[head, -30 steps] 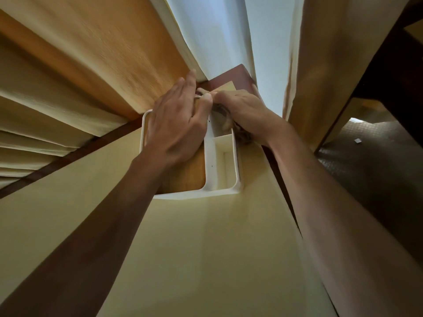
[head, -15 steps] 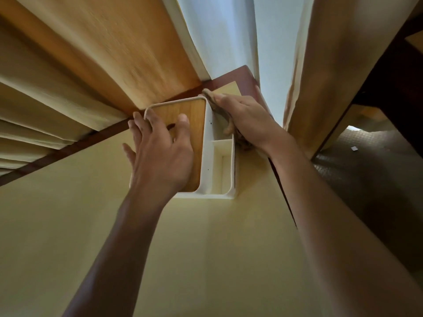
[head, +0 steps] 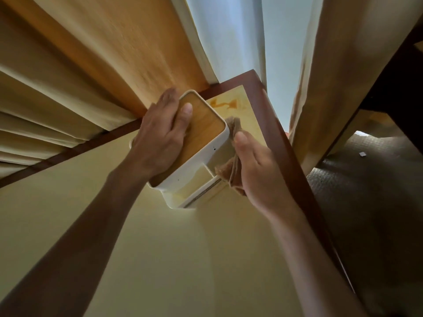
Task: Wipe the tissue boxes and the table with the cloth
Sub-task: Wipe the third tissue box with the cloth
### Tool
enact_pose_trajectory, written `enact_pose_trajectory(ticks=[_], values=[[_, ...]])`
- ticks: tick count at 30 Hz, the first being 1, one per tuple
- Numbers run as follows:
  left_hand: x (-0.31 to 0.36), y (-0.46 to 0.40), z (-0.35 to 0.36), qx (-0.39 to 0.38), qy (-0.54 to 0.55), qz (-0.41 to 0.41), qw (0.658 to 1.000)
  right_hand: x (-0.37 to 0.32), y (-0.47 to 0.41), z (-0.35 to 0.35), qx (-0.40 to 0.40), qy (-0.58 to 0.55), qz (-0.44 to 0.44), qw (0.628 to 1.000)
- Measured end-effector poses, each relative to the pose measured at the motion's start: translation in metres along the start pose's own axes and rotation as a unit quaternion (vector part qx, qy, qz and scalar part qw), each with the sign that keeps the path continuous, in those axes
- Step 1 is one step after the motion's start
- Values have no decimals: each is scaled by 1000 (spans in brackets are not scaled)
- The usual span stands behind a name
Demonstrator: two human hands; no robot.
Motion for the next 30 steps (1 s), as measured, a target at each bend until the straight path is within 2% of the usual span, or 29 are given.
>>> enact_pose_trajectory(ticks=[7, 10, 12, 14, 20, 24, 30], values=[[5, -26, -2, -23, -18, 135, 990, 20, 32, 35, 131, -2, -18, 991], [10, -33, -2, -35, -61, 174, 982, 16, 34, 44, 177, 45, -21, 983], [17, -35, -2, -35, -83, 168, 982, 15, 35, 50, 200, 67, -29, 977], [26, -33, 0, -38, -62, 129, 989, 17, 34, 54, 212, 66, -41, 974], [45, -21, 12, 22, -52, 67, 996, 22, 36, 52, 203, 61, -79, 974], [47, -17, 16, 11, -61, 101, 993, 23, 38, 50, 194, 26, -89, 977], [45, -14, 21, 29, -75, 103, 991, 28, 43, 47, 152, -35, -99, 983]])
Point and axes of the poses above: each hand's wrist, its own y-axis away from the middle knuckle, its own z-axis out of the palm, x = y × z, the point moved 1 cm from there along -y, towards the middle knuckle, and after that the axes turned 6 degrees about -y, right-handed, at the moved point
